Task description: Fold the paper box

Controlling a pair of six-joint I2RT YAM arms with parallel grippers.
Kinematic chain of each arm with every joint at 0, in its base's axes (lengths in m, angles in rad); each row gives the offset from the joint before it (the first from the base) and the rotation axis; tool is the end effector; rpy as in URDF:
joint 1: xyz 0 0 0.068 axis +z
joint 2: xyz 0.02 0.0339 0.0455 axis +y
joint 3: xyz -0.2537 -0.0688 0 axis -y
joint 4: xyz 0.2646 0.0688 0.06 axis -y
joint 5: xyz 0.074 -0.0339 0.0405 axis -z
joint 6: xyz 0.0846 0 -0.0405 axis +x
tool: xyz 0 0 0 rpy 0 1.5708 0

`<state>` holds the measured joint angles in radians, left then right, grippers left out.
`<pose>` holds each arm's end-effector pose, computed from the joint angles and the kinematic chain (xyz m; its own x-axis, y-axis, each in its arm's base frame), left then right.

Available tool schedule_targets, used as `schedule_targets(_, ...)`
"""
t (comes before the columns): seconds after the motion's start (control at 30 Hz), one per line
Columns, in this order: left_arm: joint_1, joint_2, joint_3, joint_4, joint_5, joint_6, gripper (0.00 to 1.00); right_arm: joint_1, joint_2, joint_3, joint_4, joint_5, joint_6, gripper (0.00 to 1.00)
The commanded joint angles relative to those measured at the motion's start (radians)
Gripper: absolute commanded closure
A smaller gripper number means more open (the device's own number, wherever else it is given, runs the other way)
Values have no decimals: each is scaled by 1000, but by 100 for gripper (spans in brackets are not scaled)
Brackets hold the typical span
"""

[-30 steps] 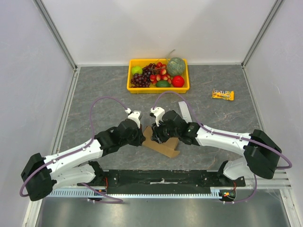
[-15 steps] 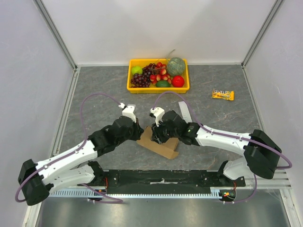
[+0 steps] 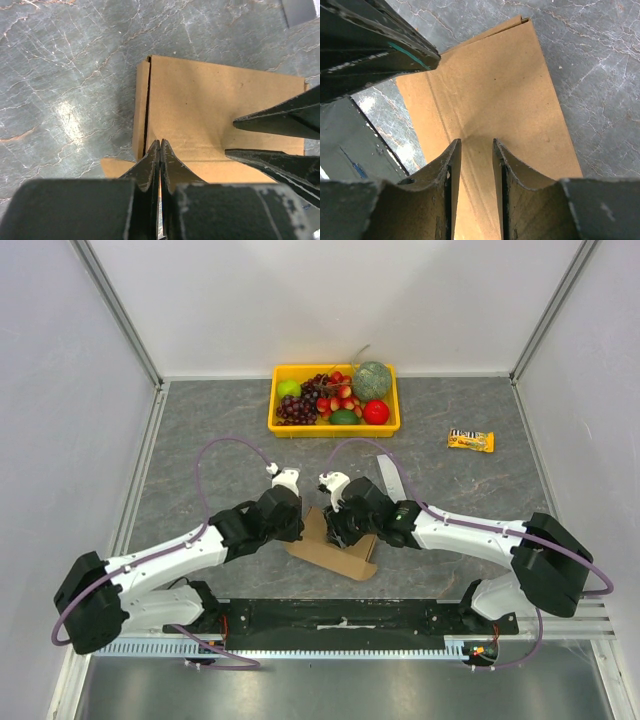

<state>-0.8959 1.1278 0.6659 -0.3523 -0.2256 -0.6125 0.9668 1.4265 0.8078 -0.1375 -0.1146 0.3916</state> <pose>0.1911 -0.2086 0.1647 -0.7541 0.0455 -0.6552 0.2829 0.9228 -0.2616 0.1902 0.2926 0.1515 -0.6903 -0.3328 -0.6424 -0.6507 0.6738 0.3502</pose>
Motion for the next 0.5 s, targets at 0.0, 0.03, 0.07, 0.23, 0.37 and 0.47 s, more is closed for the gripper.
schedule_targets(0.0, 3, -68, 0, -1, -37, 19, 98, 4, -9, 4, 7, 15, -4, 62)
schedule_targets(0.03, 3, -71, 1, -8, -46, 22, 98, 4, -18, 4, 9, 16, -2, 62)
schedule_targets(0.07, 3, -69, 3, -8, -49, 25, 98, 4, -27, 4, 7, 18, 3, 62)
schedule_targets(0.23, 3, -28, 3, 7, -40, 22, 98, 3, -83, 16, -40, 35, 33, 59)
schedule_targets(0.37, 3, 3, -8, 59, -8, 23, 98, 4, -100, -2, -53, 29, 72, 59)
schedule_targets(0.47, 2, 44, -11, 78, 5, 31, 98, 3, -83, -16, -62, 41, 76, 60)
